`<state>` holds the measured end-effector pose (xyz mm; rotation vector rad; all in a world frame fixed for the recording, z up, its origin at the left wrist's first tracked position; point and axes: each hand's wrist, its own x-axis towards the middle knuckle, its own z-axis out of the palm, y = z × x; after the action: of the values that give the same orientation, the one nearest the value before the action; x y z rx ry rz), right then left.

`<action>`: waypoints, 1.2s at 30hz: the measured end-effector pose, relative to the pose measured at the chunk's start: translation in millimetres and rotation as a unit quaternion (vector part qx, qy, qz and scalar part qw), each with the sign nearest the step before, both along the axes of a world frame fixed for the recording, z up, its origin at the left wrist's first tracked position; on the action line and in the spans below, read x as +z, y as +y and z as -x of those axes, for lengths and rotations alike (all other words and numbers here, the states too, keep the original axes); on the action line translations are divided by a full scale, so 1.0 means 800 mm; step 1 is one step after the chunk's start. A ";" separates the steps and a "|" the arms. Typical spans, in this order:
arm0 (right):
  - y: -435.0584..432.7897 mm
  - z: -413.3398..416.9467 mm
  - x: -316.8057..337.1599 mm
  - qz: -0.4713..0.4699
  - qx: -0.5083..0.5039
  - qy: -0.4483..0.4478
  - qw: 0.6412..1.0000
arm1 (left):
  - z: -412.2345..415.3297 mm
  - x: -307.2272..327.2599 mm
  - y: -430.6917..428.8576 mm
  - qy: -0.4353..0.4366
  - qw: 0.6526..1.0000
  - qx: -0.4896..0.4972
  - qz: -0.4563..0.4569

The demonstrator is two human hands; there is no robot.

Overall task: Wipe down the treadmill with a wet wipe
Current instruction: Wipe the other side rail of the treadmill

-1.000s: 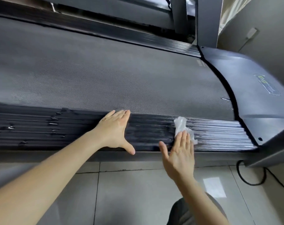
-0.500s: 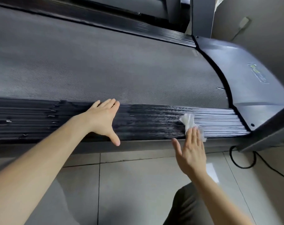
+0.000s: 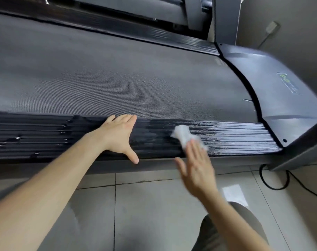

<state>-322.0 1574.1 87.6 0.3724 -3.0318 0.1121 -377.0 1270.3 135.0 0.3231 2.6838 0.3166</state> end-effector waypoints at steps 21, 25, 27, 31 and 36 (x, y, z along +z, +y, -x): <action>-0.077 0.108 0.013 -0.007 -0.110 -0.099 0.989 | 0.007 -0.003 -0.058 0.009 0.990 0.127 -0.069; -0.176 0.066 0.012 0.038 -0.031 -0.094 0.994 | 0.010 0.005 -0.053 0.050 0.983 0.165 -0.068; -0.219 0.024 0.007 0.064 0.090 -0.086 0.990 | 0.011 0.010 -0.045 0.074 0.976 0.189 -0.074; -0.194 -0.037 0.008 0.012 0.199 -0.088 0.976 | 0.013 0.005 -0.042 0.083 0.969 0.220 -0.082; -0.035 -0.002 0.006 -0.028 -0.028 -0.048 0.998 | 0.015 0.002 -0.044 0.075 0.966 0.233 -0.084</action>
<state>-320.7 1546.5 92.1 0.2941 -3.1425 0.0441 -388.9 1235.3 136.2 -0.2554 2.8647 0.6856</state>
